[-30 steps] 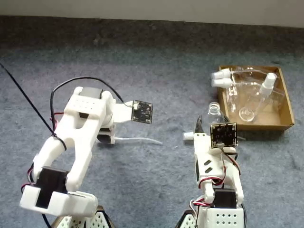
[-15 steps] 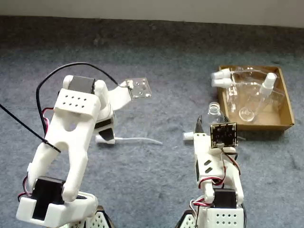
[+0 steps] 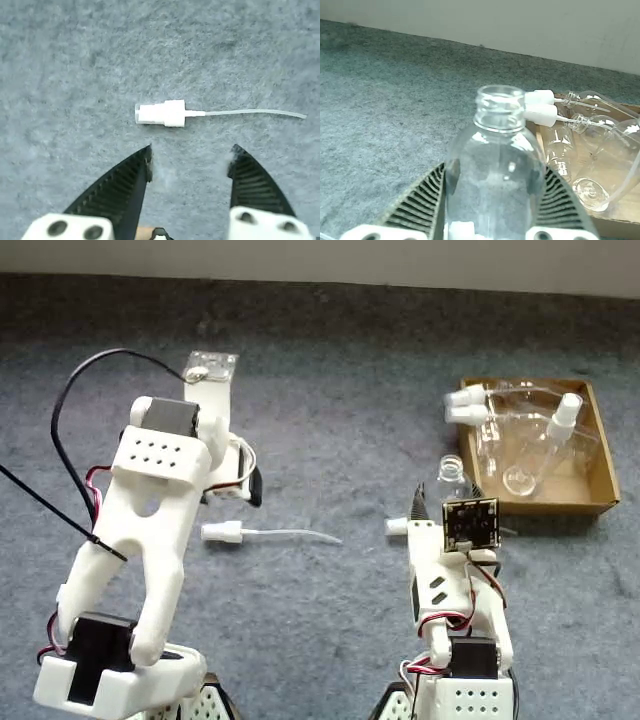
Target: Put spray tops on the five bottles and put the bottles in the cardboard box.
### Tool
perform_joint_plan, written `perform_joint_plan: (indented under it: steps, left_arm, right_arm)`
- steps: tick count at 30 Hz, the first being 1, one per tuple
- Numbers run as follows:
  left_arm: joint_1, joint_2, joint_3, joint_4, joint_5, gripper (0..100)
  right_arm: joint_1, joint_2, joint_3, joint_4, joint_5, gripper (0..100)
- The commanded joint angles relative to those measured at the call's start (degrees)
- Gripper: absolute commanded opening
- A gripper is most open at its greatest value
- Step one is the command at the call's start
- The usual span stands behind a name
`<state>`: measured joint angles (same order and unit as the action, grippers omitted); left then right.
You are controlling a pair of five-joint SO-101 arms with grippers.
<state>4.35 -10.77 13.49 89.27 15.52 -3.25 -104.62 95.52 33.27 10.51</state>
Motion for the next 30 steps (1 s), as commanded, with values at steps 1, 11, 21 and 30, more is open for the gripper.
perform_joint_plan:
  steps: [1, 11, 21, 30]
  left_arm:
    - [1.63, -1.80, -1.63, 2.29, 13.98, 22]
    - [3.03, -1.71, 9.54, -0.79, 28.40, 22]
    - [2.15, -1.71, 20.35, -20.40, 28.31, 22]
    - [0.57, -1.63, 26.15, -28.13, 28.31, 23]
  right_arm:
    - [0.22, -0.75, 2.95, -1.54, -0.09, 13.5]
    - [0.22, -0.75, 2.95, -1.54, -0.09, 13.5]
    - [0.22, -0.75, 2.95, -1.54, -0.09, 13.5]
    - [0.22, -0.75, 2.95, -1.54, 0.00, 13.5]
